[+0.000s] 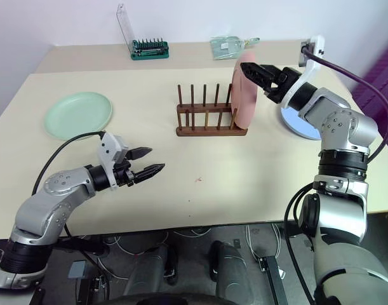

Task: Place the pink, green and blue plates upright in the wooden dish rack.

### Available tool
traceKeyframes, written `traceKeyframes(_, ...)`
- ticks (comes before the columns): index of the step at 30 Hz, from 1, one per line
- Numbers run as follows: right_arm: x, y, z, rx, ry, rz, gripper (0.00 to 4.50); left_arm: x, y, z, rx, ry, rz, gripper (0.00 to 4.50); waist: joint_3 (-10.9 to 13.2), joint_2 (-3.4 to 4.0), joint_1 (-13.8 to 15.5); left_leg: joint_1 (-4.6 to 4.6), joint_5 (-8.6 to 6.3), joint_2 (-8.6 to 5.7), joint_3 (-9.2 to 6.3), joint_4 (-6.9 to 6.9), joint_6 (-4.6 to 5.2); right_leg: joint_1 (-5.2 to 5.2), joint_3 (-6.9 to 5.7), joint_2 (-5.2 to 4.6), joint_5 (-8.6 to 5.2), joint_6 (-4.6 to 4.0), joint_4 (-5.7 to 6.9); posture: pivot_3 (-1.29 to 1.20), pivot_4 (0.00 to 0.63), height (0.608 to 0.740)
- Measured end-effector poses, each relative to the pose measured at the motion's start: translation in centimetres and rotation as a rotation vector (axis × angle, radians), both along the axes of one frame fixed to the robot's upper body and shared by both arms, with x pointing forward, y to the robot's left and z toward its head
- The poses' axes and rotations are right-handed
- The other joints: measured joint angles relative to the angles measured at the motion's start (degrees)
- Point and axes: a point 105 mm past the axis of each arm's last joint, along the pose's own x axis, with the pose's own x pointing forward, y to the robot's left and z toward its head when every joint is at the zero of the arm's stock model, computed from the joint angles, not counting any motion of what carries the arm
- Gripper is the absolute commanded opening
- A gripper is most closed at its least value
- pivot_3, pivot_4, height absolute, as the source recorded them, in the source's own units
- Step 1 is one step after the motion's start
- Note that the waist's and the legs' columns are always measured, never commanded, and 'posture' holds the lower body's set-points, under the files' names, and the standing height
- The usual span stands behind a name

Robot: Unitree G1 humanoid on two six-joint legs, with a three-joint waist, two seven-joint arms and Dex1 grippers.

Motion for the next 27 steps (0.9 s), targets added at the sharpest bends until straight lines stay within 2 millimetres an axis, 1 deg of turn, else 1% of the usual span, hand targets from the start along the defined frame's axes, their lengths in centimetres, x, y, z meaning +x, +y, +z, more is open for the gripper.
traceKeyframes(2,0.2,-0.4,0.4,-0.049,-0.046,-0.048,4.48,0.2,0.0,0.1,-0.011,-0.004,0.012,3.45,0.0,0.01,0.0,0.0,0.0,0.0,0.0,0.0,0.0,0.0,0.0,-0.01,0.0,0.01,0.0,0.0,0.15,0.73)
traceKeyframes(4,0.4,-0.9,1.7,-0.082,-0.111,-0.101,4.5,1.0,0.3,0.7,-0.056,-0.024,0.061,3.94,0.1,0.1,0.1,-0.03,0.01,-0.01,0.0,0.02,0.0,-0.02,0.01,-0.01,0.0,0.0,0.0,0.0,0.15,0.73)
traceKeyframes(5,0.4,-1.1,2.6,-0.092,-0.147,-0.122,4.5,1.6,0.7,1.2,-0.084,-0.04,0.106,4.19,0.1,0.11,0.1,-0.03,0.01,-0.01,0.0,0.03,0.01,-0.02,0.0,0.0,0.0,0.01,0.02,0.0,0.15,0.73)
traceKeyframes(6,0.2,-1.5,3.9,-0.111,-0.199,-0.147,4.5,2.5,1.5,2.0,-0.12,-0.064,0.172,4.46,0.1,0.11,0.0,-0.03,0.01,-0.01,0.0,0.03,0.01,-0.02,0.01,0.01,0.0,0.01,0.02,0.0,0.15,0.73)
traceKeyframes(7,-0.3,-1.7,5.1,-0.142,-0.253,-0.159,4.5,3.5,2.7,2.7,-0.156,-0.088,0.263,4.46,0.1,0.11,0.1,-0.03,0.01,-0.01,0.0,0.02,0.01,-0.02,0.0,0.01,0.01,0.02,0.03,0.0,0.15,0.73)
traceKeyframes(8,-1.1,-1.2,6.3,-0.176,-0.316,-0.139,4.5,4.4,4.4,3.4,-0.184,-0.108,0.374,4.46,0.1,0.11,0.0,-0.02,0.01,0.01,-0.03,0.02,0.01,-0.01,0.0,0.04,0.0,0.02,0.03,0.0,0.15,0.73)
traceKeyframes(9,-2.3,-0.2,7.4,-0.235,-0.39,-0.096,4.5,5.4,6.7,3.9,-0.213,-0.122,0.511,4.46,0.1,0.12,-0.1,-0.01,0.0,0.02,-0.05,-0.02,0.01,-0.02,0.01,0.06,0.0,0.02,0.04,0.0,0.15,0.73)
traceKeyframes(11,-4.5,2.6,8.5,-0.334,-0.509,0.012,4.5,6.4,10.4,4.7,-0.271,-0.135,0.727,4.46,0.1,0.14,-0.7,0.01,0.0,0.04,-0.03,-0.04,0.02,-0.06,0.03,0.08,0.0,0.03,0.09,0.0,0.15,0.73)
traceKeyframes(12,-5.6,4.3,8.3,-0.394,-0.551,0.079,4.5,6.7,11.9,5.0,-0.318,-0.135,0.829,4.46,0.1,0.13,-0.7,0.02,0.0,0.06,-0.04,-0.04,0.02,-0.03,0.02,0.07,0.0,0.03,0.1,0.0,0.15,0.73)
traceKeyframes(13,-6.6,6.3,7.6,-0.456,-0.581,0.161,4.5,6.9,13.6,5.1,-0.354,-0.131,0.934,4.46,0.0,0.07,-0.9,0.03,0.01,0.07,-0.05,-0.02,0.01,-0.01,0.02,0.06,0.0,0.03,0.11,0.0,0.15,0.73)
traceKeyframes(14,-7.3,8.2,6.2,-0.519,-0.59,0.237,4.5,7.0,15.3,5.0,-0.393,-0.113,1.041,4.46,0.0,0.03,-1.0,0.06,0.01,0.07,-0.06,0.01,0.01,0.03,0.01,0.04,0.0,0.03,0.14,0.0,0.15,0.73)
traceKeyframes(15,-7.8,9.6,4.9,-0.556,-0.585,0.298,4.5,6.8,16.8,4.9,-0.415,-0.095,1.12,4.46,0.0,0.0,-1.2,0.08,0.0,0.07,-0.05,0.03,0.01,0.04,0.01,0.03,0.0,0.05,0.15,0.0,0.15,0.73)
traceKeyframes(17,-8.7,12.5,1.4,-0.627,-0.554,0.424,4.5,6.1,19.8,3.7,-0.467,-0.025,1.286,4.46,0.0,0.0,-1.3,0.08,0.01,0.06,-0.04,0.06,0.01,0.05,0.01,-0.05,0.01,0.07,0.17,0.0,0.15,0.73)
traceKeyframes(19,-8.9,13.6,-0.5,-0.643,-0.519,0.473,4.5,5.5,20.9,2.5,-0.491,0.047,1.357,4.46,0.0,-0.03,-1.1,0.02,0.01,0.03,-0.06,0.11,0.01,0.04,0.01,-0.08,0.12,-0.03,0.19,0.0,0.15,0.73)
traceKeyframes(20,-8.9,13.9,-0.9,-0.644,-0.514,0.484,4.5,5.3,21.2,1.9,-0.5,0.08,1.377,4.46,0.0,-0.06,-0.8,0.0,0.01,0.02,-0.07,0.14,0.01,0.05,-0.01,-0.08,0.16,-0.06,0.18,0.0,0.15,0.73)
traceKeyframes(22,-9.2,14.3,-1.0,-0.64,-0.524,0.496,4.5,5.2,21.3,0.8,-0.506,0.154,1.394,4.46,0.0,-0.1,-0.1,0.0,0.01,-0.01,-0.06,0.17,0.01,0.06,-0.01,-0.07,0.17,-0.05,0.16,0.0,0.15,0.73)
traceKeyframes(25,-9.8,14.8,-1.1,-0.631,-0.539,0.518,4.5,5.2,21.5,-0.7,-0.478,0.239,1.399,4.46,0.0,-0.17,0.2,0.02,0.01,-0.03,-0.02,0.19,0.0,0.14,-0.09,-0.06,0.17,-0.05,0.13,0.0,0.15,0.73)
traceKeyframes(27,-10.1,15.1,-1.9,-0.625,-0.525,0.538,4.5,5.5,21.5,-1.4,-0.472,0.293,1.398,4.46,-0.1,-0.2,0.1,0.02,0.01,-0.02,-0.04,0.18,-0.01,0.13,-0.11,-0.05,0.17,-0.06,0.12,0.0,0.15,0.73)
